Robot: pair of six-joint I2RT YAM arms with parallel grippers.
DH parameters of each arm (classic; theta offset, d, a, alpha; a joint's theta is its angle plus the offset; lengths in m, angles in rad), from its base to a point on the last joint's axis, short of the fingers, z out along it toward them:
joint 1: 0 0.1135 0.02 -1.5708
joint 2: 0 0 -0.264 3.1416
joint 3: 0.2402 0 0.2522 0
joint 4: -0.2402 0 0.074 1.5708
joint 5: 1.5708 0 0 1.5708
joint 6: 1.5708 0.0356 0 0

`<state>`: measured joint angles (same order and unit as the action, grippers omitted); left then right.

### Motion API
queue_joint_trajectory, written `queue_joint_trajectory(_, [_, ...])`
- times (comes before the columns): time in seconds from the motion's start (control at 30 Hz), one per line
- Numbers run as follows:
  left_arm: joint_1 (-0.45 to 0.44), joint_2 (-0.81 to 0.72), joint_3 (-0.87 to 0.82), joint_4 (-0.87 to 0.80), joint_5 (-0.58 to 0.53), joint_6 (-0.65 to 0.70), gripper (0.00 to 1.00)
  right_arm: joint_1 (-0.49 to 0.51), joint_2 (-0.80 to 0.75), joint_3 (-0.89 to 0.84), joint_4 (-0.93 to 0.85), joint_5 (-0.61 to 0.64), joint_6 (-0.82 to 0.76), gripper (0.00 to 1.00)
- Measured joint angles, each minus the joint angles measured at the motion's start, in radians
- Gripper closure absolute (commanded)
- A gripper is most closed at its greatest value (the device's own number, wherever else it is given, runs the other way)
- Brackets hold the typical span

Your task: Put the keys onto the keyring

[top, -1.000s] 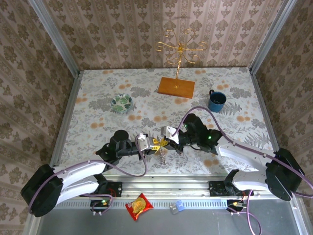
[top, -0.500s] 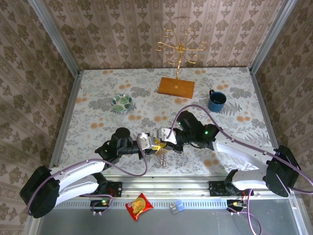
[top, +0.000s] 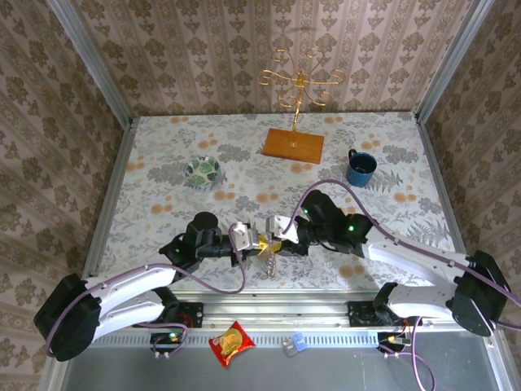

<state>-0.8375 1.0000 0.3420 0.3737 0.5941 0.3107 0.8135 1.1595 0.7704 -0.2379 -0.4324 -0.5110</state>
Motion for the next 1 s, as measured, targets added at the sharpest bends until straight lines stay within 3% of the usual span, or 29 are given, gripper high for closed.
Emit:
queue_joint_trajectory(0.27, [-0.001,-0.003,-0.001,0.001,-0.019,-0.001,1.0,-0.009,-0.108,-0.101,0.048,0.06,0.041,0.67])
queue_joint_trajectory(1.0, [-0.014,-0.003,-0.001,0.017,-0.041,-0.003,1.0,0.003,-0.029,-0.102,0.156,0.06,0.04,0.72])
